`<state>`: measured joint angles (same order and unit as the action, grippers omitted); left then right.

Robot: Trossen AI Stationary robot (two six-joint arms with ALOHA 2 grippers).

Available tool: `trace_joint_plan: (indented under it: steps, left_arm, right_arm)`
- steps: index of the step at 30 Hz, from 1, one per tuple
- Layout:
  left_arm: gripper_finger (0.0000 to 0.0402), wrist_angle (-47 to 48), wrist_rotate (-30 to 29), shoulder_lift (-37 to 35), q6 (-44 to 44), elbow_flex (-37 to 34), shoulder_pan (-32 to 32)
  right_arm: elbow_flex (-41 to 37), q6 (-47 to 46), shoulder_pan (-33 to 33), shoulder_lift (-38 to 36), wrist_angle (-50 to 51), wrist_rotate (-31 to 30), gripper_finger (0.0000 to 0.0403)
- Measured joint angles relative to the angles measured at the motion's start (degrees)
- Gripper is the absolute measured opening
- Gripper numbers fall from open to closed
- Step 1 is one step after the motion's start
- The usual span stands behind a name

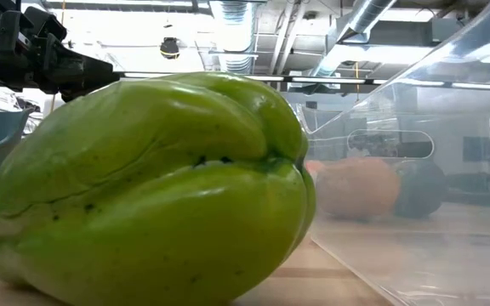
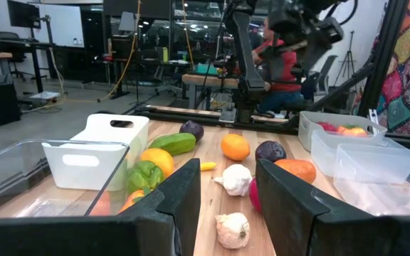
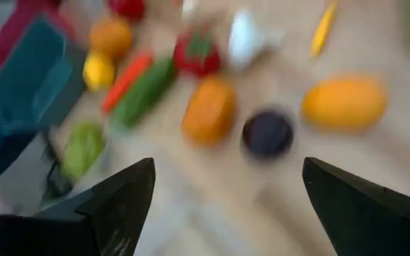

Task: Sort produce into baskets
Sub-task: Put the left red tomato into the gray bin

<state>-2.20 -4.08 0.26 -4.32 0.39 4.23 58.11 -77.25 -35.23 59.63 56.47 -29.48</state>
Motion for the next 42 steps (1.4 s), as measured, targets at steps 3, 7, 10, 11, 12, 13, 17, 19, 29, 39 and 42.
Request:
trace_joint_plan:
  steps: [3,7,10,11,12,13,17,19,29,39,42]
  left_arm:
    - [0.0122,-0.04,-0.14,0.01,0.36,0.00,-0.01]
    - [0.0122,-0.15,-1.11,0.02,0.71,0.00,0.00]
    - [0.0122,-0.17,-1.14,0.01,0.16,0.01,-0.01]
    - [0.0122,-0.19,-1.14,0.02,0.41,0.01,0.00]
    - [0.0122,-0.19,-1.16,0.00,1.05,0.02,0.00]
    - [0.0122,-0.20,-1.17,0.02,1.79,0.02,-0.01]
    - [0.0122,-0.27,-1.22,0.00,3.68,-0.01,-0.02]
    - [0.0122,-0.28,-1.22,-0.01,3.75,0.02,-0.01]
    - [0.0174,1.06,-5.13,0.58,-0.39,0.97,0.00]
    - [0.0330,0.94,-14.28,4.92,-6.99,1.42,0.00]
    - [0.0348,-1.34,-14.14,6.16,-8.33,1.44,-0.02]
  right_arm:
    - [0.00,2.42,3.24,0.77,-0.04,-4.17,0.0382]
    - [0.00,4.24,7.75,2.13,-0.05,-5.19,0.0382]
    - [0.00,4.24,10.88,3.40,-0.08,-5.17,0.0382]
    - [0.00,4.24,11.86,3.79,-0.07,-5.17,0.0382]
    - [0.00,4.25,12.75,4.27,-0.11,-5.17,0.0382]
    - [0.00,4.24,13.60,4.62,-0.14,-5.17,0.0382]
    - [0.00,4.26,16.13,6.23,-0.28,-5.15,0.0382]
    - [0.00,4.26,17.05,6.88,-0.32,-5.11,0.0382]
    - [0.00,4.46,19.37,6.93,-2.17,-5.02,0.0382]
    - [0.00,6.91,19.66,6.91,-2.53,-5.00,0.0382]
    - [0.00,9.44,19.66,6.91,-3.17,-5.02,0.0382]
